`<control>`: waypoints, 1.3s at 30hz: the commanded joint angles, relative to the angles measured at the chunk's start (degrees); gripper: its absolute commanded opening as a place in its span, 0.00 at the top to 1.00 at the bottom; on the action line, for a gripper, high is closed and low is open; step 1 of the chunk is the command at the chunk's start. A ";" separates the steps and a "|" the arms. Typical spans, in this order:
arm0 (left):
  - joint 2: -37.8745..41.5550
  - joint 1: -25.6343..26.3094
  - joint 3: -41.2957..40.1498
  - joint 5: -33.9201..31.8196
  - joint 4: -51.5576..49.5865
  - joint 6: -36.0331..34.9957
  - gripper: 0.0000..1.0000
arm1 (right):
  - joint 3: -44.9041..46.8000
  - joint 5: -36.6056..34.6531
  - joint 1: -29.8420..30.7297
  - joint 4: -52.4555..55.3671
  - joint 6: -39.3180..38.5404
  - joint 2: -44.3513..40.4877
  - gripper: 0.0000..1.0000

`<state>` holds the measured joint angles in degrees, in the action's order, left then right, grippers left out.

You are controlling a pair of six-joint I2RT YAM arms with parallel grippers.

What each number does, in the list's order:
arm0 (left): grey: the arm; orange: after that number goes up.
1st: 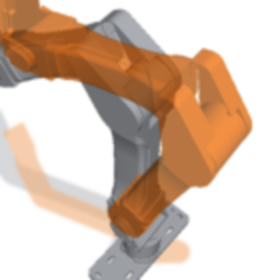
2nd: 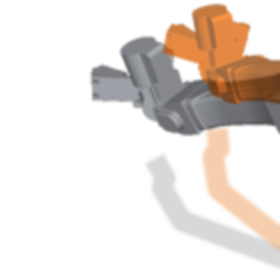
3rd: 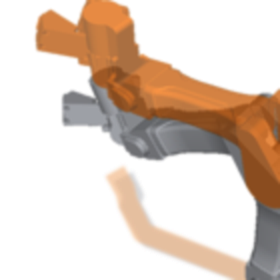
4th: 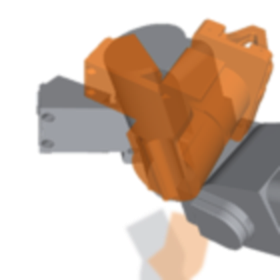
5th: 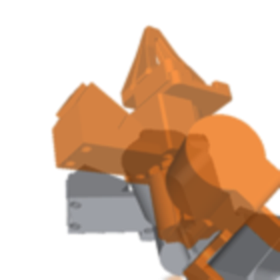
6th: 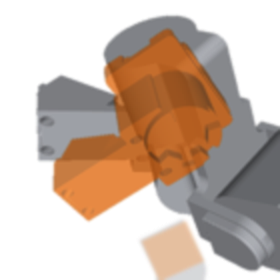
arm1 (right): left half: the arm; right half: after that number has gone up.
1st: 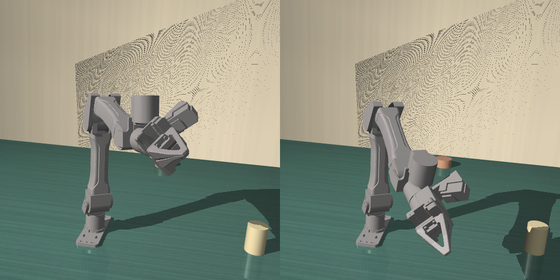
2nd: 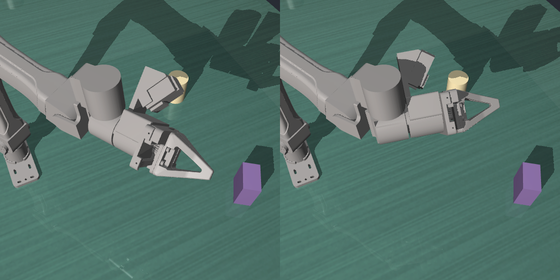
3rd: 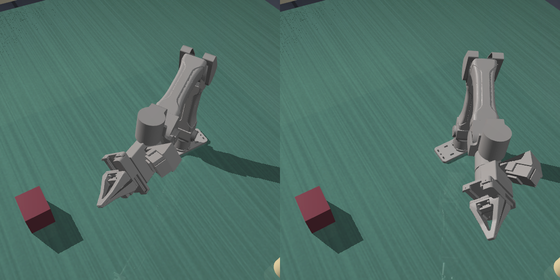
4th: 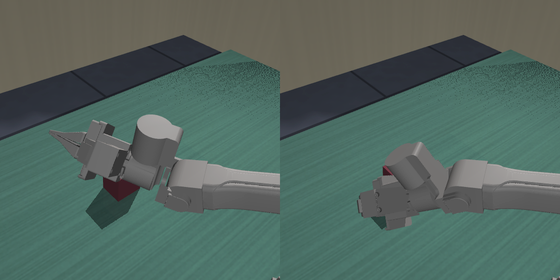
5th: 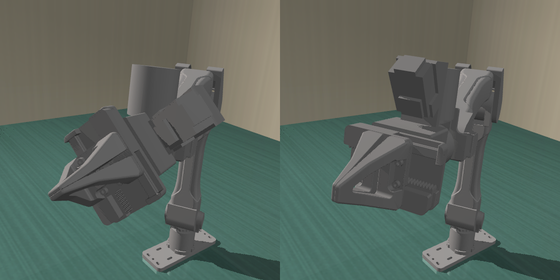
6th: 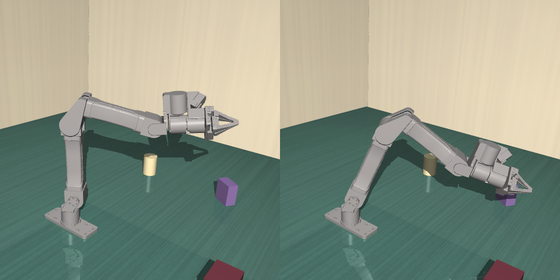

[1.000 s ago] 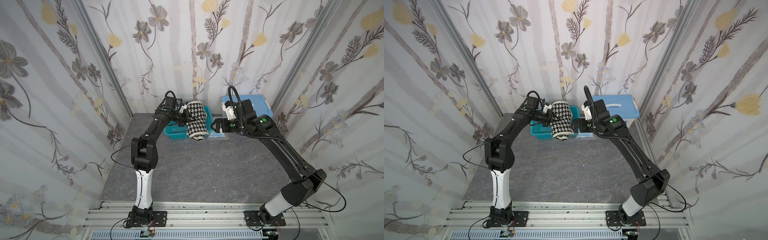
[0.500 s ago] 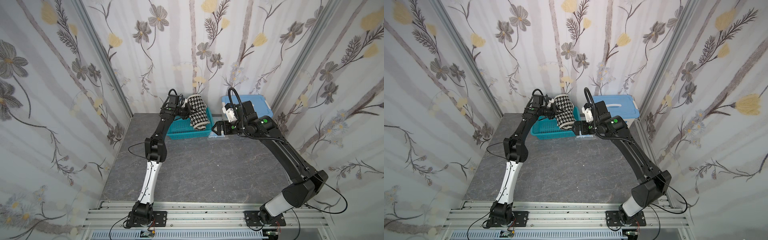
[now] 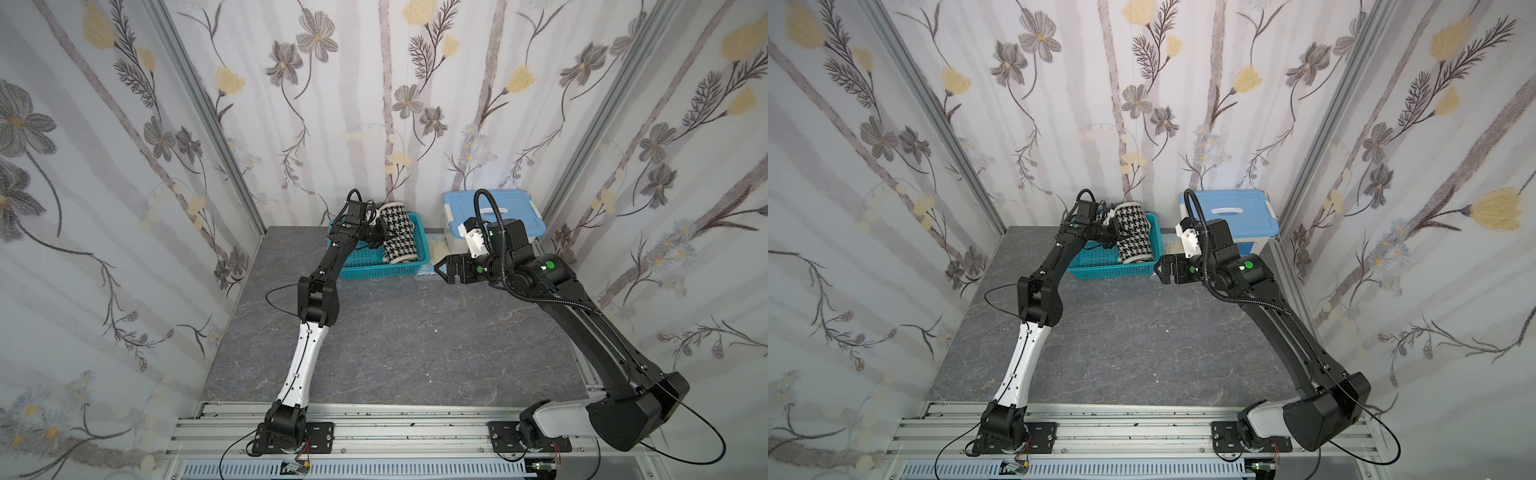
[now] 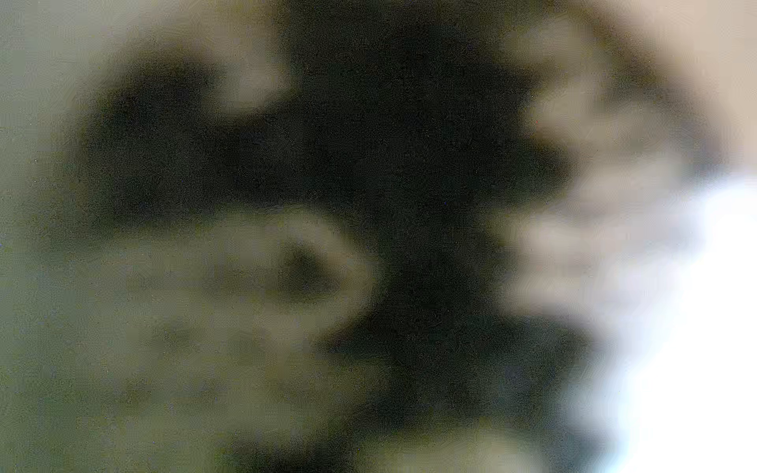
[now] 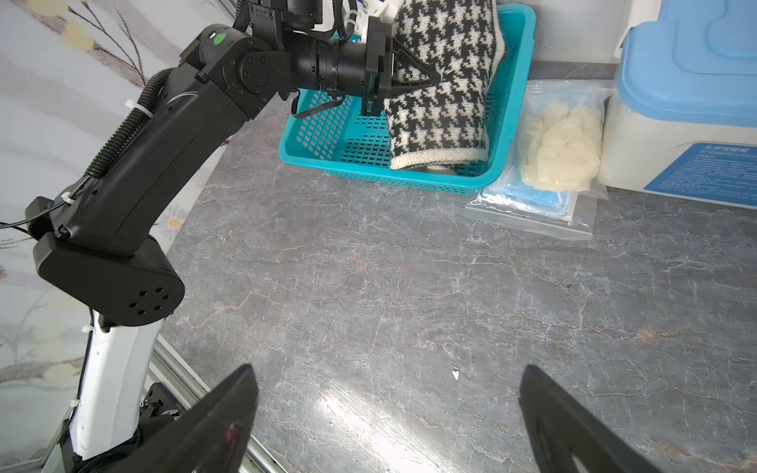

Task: Roll up the scarf and place it into the basket
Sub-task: Place the scarf in the basket.

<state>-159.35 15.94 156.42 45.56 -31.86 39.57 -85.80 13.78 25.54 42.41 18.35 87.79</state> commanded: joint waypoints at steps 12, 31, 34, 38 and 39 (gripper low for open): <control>-3.29 1.47 0.37 -1.63 -1.90 0.86 1.00 | 0.63 1.78 -2.89 -3.39 0.68 -0.90 0.00; 0.40 1.40 -0.18 -2.43 -6.20 -2.94 0.20 | 1.18 -3.07 -5.35 -1.16 -0.13 -3.47 0.00; 2.43 1.09 -0.15 -3.19 -8.50 -4.80 0.05 | 1.16 -4.53 -5.92 -0.52 -0.76 -4.17 0.00; 6.33 0.44 -0.42 -5.07 -13.34 -8.83 0.00 | 1.01 -7.31 -6.97 1.51 -0.87 -5.32 0.00; 7.52 0.40 -0.78 -5.50 -14.78 -10.01 0.00 | 0.90 -7.73 -7.25 2.14 -0.71 -5.68 0.00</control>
<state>-154.71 16.67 155.98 41.63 -42.41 34.22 -84.38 9.21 18.72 43.51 18.33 82.81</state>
